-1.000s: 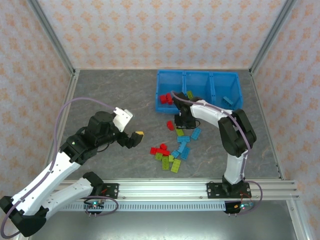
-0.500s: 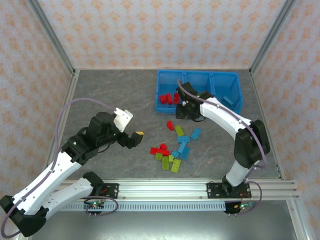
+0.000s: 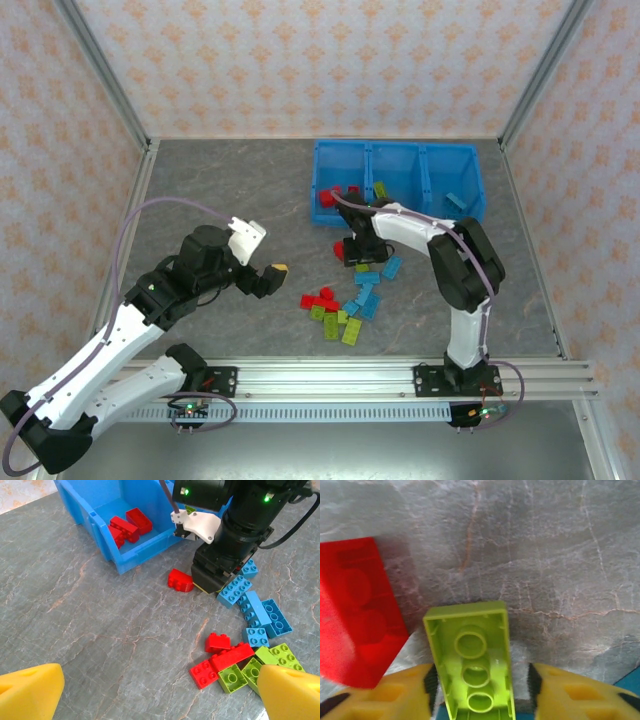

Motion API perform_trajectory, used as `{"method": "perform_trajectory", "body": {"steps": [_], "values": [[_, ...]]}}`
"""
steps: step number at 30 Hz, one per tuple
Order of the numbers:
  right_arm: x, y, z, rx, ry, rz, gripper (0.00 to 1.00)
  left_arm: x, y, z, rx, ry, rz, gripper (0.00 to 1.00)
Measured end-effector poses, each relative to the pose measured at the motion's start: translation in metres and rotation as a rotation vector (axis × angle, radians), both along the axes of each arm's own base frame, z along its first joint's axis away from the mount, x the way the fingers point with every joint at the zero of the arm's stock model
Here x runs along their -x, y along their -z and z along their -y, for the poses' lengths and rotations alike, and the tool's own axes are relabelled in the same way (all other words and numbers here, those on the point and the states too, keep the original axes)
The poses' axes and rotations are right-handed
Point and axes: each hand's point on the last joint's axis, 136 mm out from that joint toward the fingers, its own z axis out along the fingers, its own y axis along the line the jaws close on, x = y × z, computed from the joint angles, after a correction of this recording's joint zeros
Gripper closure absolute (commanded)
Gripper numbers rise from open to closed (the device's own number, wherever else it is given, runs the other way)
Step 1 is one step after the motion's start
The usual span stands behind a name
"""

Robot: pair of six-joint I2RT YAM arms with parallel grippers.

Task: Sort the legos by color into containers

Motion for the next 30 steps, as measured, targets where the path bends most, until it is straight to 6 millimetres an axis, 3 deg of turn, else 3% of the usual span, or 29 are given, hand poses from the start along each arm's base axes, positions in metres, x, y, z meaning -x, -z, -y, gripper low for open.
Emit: {"method": "perform_trajectory", "body": {"steps": [4,10,12,16,19,21,24,27,30], "values": [[-0.002,0.001,0.004,0.024,0.006,0.014,0.67,0.001,0.001,-0.001,0.000,-0.003,0.003,0.00],[-0.004,-0.016,0.009,0.025,0.033,0.066,0.71,0.001,0.002,-0.002,-0.001,-0.005,0.004,0.00],[-0.007,-0.040,0.013,0.008,0.048,0.129,0.72,0.001,0.002,-0.002,-0.002,-0.006,0.005,0.00],[-0.024,-0.125,0.025,-0.052,0.110,0.381,0.71,0.000,0.002,-0.003,-0.005,-0.012,0.007,0.00],[-0.046,-0.185,0.045,-0.100,0.200,0.566,0.71,0.000,0.002,-0.003,-0.004,-0.016,0.006,0.00],[-0.067,-0.206,0.064,-0.112,0.274,0.636,0.71,0.000,0.001,-0.003,0.003,-0.021,0.004,0.00],[-0.106,-0.203,0.091,-0.092,0.364,0.639,0.71,-0.001,0.001,-0.003,0.013,-0.029,-0.002,0.00],[-0.144,-0.164,0.102,-0.061,0.397,0.557,0.69,-0.001,0.001,-0.004,0.026,-0.045,-0.013,0.00],[-0.165,-0.123,0.099,-0.034,0.387,0.470,0.58,-0.001,0.001,-0.004,0.041,-0.060,-0.024,0.00]]}}
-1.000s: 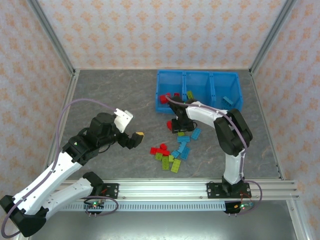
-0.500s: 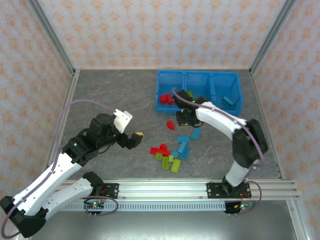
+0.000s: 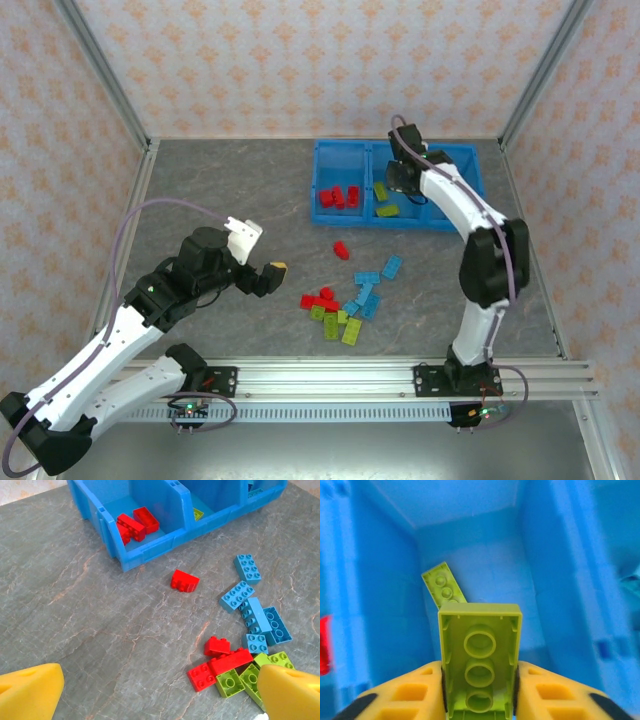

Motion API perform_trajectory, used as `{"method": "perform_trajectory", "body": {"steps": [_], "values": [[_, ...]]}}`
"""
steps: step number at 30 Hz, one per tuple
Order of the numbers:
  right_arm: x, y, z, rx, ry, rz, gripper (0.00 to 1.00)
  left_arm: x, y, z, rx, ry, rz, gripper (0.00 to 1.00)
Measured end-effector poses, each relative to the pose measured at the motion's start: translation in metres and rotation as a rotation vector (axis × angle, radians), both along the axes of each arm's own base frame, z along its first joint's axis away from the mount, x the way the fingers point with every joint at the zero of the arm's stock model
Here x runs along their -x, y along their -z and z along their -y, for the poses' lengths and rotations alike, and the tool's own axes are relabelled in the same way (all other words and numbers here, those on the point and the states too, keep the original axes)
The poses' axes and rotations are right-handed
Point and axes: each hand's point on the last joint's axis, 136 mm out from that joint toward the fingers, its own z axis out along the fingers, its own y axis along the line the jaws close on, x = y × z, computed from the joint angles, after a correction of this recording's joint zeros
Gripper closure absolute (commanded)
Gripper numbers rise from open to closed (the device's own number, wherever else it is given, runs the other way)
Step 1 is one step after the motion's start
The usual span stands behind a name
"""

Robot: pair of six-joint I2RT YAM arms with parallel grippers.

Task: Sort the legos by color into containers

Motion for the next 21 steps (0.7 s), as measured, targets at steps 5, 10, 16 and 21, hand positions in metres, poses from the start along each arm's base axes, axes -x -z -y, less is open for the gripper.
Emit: {"method": "perform_trajectory", "body": {"steps": [5,10,16,21], "values": [[-0.014,0.013,-0.006,0.015,-0.015,-0.058,0.49,0.000,0.000,-0.001,0.016,-0.021,-0.013,0.00],[-0.011,-0.020,-0.002,0.002,-0.009,-0.006,0.49,-0.001,0.006,-0.002,0.009,-0.027,-0.023,0.00],[0.059,-0.066,0.015,-0.092,0.058,0.063,0.48,-0.008,0.012,0.002,-0.005,-0.025,-0.032,0.00],[0.154,-0.067,0.031,-0.227,0.180,0.098,0.41,-0.012,0.013,0.009,0.006,-0.004,-0.019,0.00]]}}
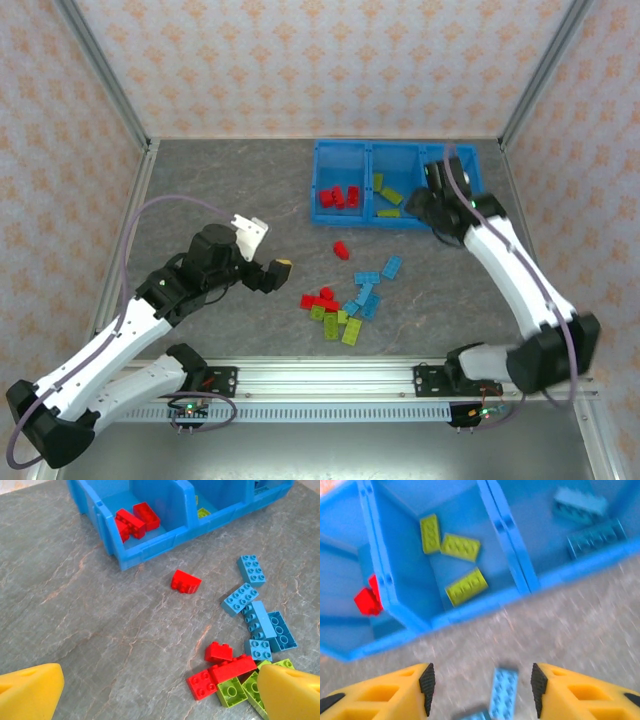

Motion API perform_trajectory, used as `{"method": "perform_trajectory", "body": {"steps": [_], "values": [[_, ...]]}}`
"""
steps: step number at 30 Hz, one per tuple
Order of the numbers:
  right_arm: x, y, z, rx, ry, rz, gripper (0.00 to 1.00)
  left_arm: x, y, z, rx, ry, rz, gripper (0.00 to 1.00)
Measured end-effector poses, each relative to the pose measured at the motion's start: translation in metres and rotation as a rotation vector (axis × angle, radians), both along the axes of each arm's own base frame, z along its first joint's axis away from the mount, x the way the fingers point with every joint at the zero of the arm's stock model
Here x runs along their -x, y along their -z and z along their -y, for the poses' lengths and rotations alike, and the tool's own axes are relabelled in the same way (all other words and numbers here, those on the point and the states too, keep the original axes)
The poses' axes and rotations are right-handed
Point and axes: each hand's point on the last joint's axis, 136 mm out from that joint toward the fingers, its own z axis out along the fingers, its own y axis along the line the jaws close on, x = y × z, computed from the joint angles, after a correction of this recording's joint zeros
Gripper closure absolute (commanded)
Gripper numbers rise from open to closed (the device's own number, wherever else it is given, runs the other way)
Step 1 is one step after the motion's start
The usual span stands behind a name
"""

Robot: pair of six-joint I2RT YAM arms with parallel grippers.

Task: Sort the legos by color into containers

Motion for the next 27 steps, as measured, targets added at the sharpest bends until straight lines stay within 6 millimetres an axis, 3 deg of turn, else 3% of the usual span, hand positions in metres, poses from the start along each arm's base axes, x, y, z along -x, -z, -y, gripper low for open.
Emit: {"method": "perform_trajectory", "body": {"steps": [2,5,8,13,21,27], "values": [[0.027,0.018,-0.008,-0.035,0.006,-0.035,0.38,-0.001,0.000,0.003,0.006,0.014,0.005,0.00],[0.048,0.053,-0.024,-0.056,-0.001,-0.136,0.33,-0.001,-0.001,0.007,0.012,0.034,0.008,0.00],[0.053,0.089,-0.033,-0.051,0.007,-0.262,0.26,-0.001,-0.002,0.011,0.024,0.053,0.009,0.00],[0.047,0.138,-0.048,-0.016,-0.003,-0.425,0.24,0.002,-0.001,0.015,0.036,0.076,-0.003,0.00],[0.037,0.188,-0.053,0.037,-0.011,-0.521,0.44,0.009,0.004,0.011,0.044,0.077,-0.001,0.00],[0.035,0.189,-0.053,0.034,-0.009,-0.498,0.65,0.010,0.003,0.011,0.045,0.077,0.002,0.00]]}}
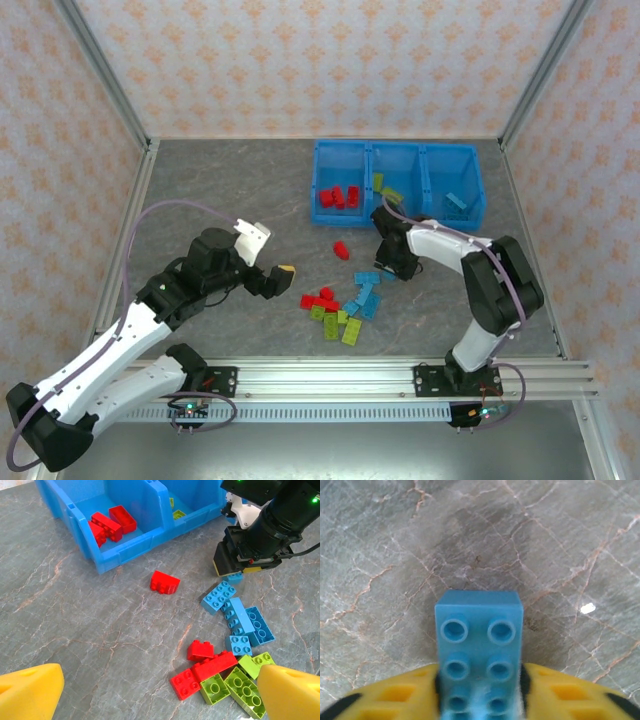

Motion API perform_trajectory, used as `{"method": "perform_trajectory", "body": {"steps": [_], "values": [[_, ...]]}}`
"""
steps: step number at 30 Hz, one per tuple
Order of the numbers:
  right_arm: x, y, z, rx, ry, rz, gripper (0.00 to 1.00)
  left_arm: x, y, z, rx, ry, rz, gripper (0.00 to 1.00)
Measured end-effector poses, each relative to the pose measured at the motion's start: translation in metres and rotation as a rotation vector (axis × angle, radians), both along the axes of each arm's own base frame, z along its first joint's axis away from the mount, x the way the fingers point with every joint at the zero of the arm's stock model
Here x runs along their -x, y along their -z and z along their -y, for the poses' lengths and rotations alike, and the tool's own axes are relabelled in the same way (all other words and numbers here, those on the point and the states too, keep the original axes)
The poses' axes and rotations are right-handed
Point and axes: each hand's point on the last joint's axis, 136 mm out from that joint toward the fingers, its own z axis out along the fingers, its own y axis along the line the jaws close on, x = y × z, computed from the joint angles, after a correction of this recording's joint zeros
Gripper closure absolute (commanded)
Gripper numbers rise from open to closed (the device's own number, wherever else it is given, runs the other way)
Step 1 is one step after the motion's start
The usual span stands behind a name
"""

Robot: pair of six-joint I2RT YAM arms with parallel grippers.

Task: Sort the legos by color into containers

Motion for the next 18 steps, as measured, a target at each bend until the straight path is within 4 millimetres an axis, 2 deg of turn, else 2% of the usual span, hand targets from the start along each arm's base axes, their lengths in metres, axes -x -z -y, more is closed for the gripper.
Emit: {"method": "perform_trajectory", "body": {"steps": [2,5,9,11,15,18], "values": [[0.002,-0.005,0.002,-0.001,-0.001,0.014,0.66,0.000,0.001,0.000,-0.001,0.000,-0.001,0.00],[0.002,-0.026,0.006,-0.005,-0.001,0.073,0.67,0.000,0.002,0.000,-0.002,0.000,-0.003,0.00],[-0.004,-0.077,0.022,-0.021,0.030,0.219,0.68,-0.001,0.004,0.001,-0.007,0.000,-0.011,0.00],[-0.011,-0.106,0.039,-0.020,0.073,0.302,0.68,-0.002,0.006,0.001,-0.011,0.000,-0.017,0.00],[-0.038,-0.170,0.089,0.017,0.180,0.492,0.68,-0.003,0.009,0.002,-0.016,0.000,-0.025,0.00],[-0.063,-0.196,0.128,0.064,0.244,0.548,0.69,-0.003,0.009,0.002,-0.017,0.000,-0.026,0.00]]}}
